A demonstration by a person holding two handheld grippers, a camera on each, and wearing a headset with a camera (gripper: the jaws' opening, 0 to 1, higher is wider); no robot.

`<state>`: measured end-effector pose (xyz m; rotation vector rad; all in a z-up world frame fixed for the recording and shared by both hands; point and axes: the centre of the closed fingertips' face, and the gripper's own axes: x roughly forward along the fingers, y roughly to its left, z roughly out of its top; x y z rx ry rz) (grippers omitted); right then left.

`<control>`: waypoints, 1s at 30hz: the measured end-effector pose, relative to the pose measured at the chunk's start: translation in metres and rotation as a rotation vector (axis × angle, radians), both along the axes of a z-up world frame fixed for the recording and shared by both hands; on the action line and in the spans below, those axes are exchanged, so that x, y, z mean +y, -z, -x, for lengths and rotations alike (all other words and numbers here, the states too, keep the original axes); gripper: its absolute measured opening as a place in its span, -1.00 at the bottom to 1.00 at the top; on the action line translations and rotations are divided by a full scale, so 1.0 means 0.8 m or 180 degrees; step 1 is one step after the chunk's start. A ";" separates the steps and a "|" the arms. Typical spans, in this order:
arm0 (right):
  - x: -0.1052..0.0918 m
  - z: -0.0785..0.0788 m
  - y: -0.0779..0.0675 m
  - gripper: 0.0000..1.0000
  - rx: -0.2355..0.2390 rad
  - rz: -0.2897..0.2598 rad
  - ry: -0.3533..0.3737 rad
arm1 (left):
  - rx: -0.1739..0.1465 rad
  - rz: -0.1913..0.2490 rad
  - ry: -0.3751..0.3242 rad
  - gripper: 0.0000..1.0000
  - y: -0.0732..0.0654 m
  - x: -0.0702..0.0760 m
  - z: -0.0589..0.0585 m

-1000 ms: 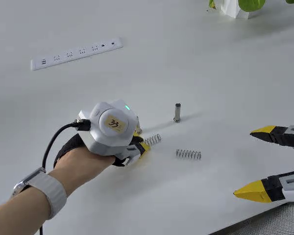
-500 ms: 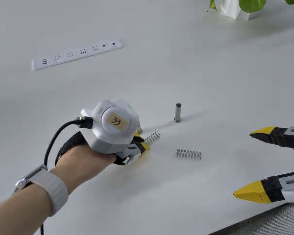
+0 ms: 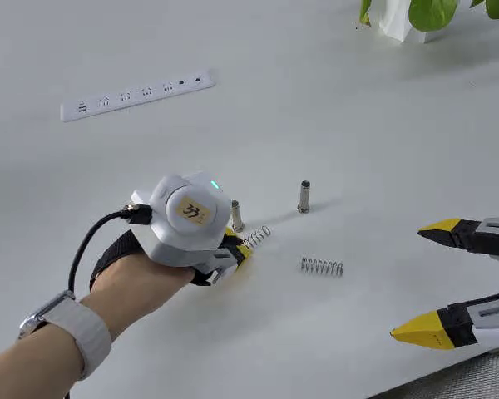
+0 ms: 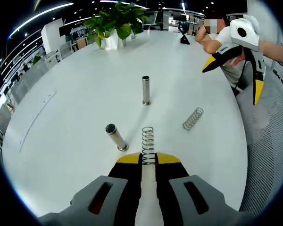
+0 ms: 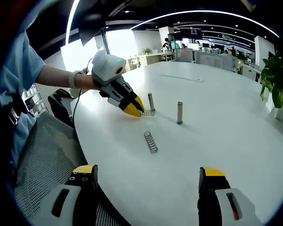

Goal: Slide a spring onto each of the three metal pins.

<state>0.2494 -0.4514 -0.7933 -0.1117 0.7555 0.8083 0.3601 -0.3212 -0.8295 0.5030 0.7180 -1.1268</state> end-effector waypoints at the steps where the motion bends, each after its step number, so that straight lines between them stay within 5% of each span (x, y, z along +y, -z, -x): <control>1: 0.001 -0.001 -0.001 0.76 -0.0008 0.0003 -0.0011 | -0.0009 0.0011 -0.0025 -0.87 -0.003 0.003 0.002; 13: 0.019 -0.006 -0.010 0.75 -0.0049 0.0048 -0.0206 | -0.0070 0.0211 -0.0165 -0.87 -0.023 0.032 0.029; 18: 0.030 -0.008 -0.014 0.74 -0.0074 0.0050 -0.0305 | -0.0011 0.0428 -0.0217 -0.87 -0.035 0.038 0.046; 30: 0.067 -0.011 -0.019 0.73 -0.0097 0.0065 -0.0643 | -0.0129 0.0639 -0.0389 -0.87 -0.056 0.049 0.071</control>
